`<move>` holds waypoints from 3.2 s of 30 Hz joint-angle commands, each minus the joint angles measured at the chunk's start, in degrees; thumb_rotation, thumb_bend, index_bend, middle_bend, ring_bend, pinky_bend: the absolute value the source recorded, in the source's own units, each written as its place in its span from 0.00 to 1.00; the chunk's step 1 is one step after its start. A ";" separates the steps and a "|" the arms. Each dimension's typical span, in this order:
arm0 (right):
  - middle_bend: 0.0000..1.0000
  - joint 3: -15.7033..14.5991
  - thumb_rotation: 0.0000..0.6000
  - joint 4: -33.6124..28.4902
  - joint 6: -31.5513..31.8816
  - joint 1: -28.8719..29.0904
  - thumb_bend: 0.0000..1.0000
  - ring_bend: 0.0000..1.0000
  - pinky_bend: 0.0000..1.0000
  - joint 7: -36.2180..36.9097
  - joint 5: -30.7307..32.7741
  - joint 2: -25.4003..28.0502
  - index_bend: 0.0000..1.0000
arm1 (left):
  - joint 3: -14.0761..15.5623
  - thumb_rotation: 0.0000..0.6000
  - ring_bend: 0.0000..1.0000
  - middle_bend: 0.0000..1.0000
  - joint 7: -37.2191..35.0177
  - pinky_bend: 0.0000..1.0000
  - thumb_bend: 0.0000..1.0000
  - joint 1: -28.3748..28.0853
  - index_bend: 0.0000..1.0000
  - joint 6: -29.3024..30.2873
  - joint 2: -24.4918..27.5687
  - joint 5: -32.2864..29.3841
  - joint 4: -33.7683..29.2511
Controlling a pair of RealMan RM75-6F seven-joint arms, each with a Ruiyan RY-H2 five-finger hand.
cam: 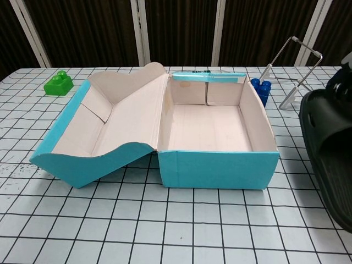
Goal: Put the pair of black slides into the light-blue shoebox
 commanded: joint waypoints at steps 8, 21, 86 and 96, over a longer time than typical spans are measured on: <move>0.48 16.09 1.00 -4.43 2.01 -10.99 0.53 0.26 0.10 17.71 -14.78 8.45 0.55 | -0.11 1.00 0.00 0.05 -0.90 0.04 0.09 0.37 0.15 0.57 0.07 0.33 0.26; 0.49 26.35 1.00 -3.72 23.11 -24.03 0.58 0.26 0.10 24.94 -34.68 -2.93 0.60 | -0.29 1.00 0.00 0.05 -1.79 0.04 0.09 0.32 0.15 1.41 -0.61 1.45 1.59; 0.50 30.49 1.00 18.72 16.99 -22.67 0.60 0.44 0.36 20.33 -41.32 -37.03 0.61 | -0.27 1.00 0.00 0.05 -1.40 0.04 0.09 -0.07 0.15 0.12 -0.60 0.85 1.62; 0.50 30.15 1.00 21.41 14.38 -21.67 0.60 0.53 0.37 20.24 -40.98 -39.46 0.61 | -0.34 1.00 0.00 0.05 -1.43 0.04 0.09 0.00 0.15 0.26 -0.59 0.76 1.69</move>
